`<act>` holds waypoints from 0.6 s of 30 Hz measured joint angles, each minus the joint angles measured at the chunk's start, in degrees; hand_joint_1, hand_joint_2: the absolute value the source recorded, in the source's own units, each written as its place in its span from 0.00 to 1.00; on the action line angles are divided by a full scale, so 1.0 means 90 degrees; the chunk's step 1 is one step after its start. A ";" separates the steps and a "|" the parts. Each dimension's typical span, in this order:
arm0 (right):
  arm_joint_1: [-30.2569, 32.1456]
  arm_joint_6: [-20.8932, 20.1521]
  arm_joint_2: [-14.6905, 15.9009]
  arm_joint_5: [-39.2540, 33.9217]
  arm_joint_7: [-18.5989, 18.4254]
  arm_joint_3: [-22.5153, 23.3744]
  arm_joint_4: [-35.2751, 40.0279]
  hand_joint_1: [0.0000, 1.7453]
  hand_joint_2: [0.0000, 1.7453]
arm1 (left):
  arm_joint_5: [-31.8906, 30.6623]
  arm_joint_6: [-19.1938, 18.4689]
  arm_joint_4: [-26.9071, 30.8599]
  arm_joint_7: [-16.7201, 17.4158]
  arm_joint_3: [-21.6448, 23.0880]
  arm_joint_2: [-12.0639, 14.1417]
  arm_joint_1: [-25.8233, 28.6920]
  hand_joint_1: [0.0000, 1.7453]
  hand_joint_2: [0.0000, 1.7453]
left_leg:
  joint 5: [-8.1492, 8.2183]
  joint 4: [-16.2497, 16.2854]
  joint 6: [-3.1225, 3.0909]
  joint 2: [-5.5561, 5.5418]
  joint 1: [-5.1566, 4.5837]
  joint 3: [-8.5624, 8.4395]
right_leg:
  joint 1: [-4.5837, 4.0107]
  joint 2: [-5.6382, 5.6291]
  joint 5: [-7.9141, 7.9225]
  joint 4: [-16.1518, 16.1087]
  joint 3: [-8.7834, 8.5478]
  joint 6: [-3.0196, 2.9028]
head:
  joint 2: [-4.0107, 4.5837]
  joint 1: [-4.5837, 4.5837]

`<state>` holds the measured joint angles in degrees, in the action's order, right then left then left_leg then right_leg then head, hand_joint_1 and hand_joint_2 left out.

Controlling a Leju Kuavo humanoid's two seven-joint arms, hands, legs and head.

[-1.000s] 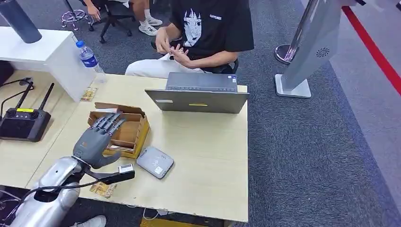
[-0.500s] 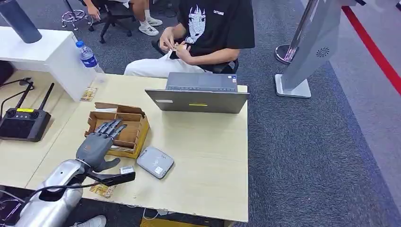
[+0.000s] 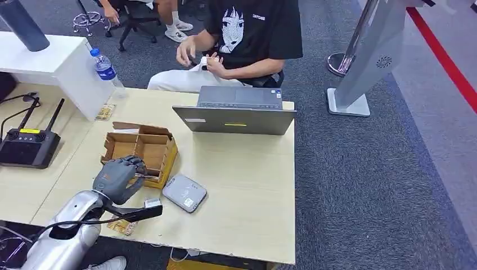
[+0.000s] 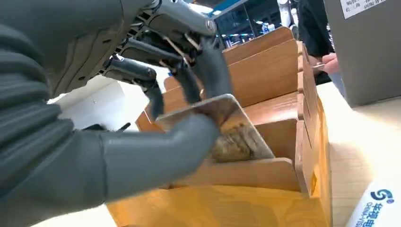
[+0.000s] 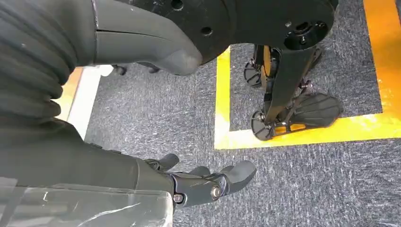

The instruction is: Pass the card to the sensor for recognition and then transmit it.

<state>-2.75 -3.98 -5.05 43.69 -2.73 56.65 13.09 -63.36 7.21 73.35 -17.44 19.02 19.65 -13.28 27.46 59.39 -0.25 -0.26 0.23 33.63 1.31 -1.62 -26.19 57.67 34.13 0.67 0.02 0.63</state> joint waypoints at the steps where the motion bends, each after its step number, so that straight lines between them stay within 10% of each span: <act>1: -0.0001 0.0000 0.0000 -0.0002 0.0000 0.0000 0.0000 0.00 1.00 | 0.0002 -0.0005 0.0000 0.0000 0.0000 0.0000 0.0000 1.00 1.00 | 0.0000 0.0000 0.0000 0.0000 0.0000 0.0000 | 0.0000 0.0000 0.0000 0.0000 0.0000 0.0000 | 0.0000 -0.0002; 18: -0.0012 -0.0005 -0.0036 0.0136 0.0015 0.0119 0.0000 0.00 1.00 | -0.0175 0.0724 0.1199 0.0087 -0.0427 -0.0466 -0.0034 1.00 1.00 | 0.0000 0.0001 0.0000 -0.0003 -0.0001 0.0001 | 0.0001 0.0002 0.0000 0.0000 0.0001 0.0000 | 0.0000 -0.0002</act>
<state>-2.86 -4.02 -5.38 44.92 -2.60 57.72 13.09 -64.93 13.73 84.14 -16.66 15.17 15.45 -13.58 27.46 59.40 -0.25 -0.29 0.23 33.64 1.31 -1.61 -26.19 57.67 34.14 0.67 0.02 0.61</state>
